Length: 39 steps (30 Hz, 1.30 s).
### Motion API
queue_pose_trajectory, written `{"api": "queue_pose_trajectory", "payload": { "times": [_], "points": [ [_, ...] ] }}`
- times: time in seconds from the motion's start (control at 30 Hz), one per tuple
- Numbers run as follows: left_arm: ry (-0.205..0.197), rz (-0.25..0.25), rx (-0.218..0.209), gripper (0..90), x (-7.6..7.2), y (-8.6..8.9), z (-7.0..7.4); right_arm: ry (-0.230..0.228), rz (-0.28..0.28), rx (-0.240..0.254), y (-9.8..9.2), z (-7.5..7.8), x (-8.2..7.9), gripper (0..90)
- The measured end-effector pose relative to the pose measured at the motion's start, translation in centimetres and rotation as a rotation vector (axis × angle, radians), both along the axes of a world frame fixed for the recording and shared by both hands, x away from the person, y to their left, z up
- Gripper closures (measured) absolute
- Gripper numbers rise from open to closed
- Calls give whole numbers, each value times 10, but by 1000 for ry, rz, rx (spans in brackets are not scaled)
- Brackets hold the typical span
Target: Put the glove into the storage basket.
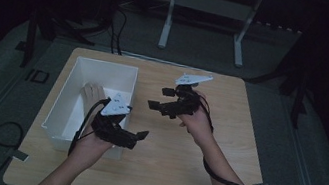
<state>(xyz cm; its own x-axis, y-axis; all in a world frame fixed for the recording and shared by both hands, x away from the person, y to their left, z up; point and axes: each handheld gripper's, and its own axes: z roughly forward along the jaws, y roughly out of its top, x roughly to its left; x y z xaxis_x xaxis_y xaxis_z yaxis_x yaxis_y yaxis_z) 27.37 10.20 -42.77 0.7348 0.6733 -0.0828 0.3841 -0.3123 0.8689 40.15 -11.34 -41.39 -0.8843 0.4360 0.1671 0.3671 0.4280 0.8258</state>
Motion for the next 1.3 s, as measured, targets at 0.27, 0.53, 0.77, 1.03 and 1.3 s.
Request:
{"api": "queue_pose_trajectory", "payload": {
  "times": [0.27,0.53,0.77,1.03,1.3],
  "points": [
    [6,-66,11,80,1,-28,-4,3,-19,-12,-27,-14,-5,179],
    [24,-130,32,80,1,-58,-20,1,-40,-25,-55,-32,-11,160],
    [53,-168,44,80,5,-76,-38,2,-65,-37,-74,-57,-16,161],
    [67,-212,43,80,4,-88,-57,30,-77,-25,-93,-83,-21,161],
    [69,-237,51,80,0,-95,-74,39,-77,-34,-106,-106,-28,161]
  ]
}}
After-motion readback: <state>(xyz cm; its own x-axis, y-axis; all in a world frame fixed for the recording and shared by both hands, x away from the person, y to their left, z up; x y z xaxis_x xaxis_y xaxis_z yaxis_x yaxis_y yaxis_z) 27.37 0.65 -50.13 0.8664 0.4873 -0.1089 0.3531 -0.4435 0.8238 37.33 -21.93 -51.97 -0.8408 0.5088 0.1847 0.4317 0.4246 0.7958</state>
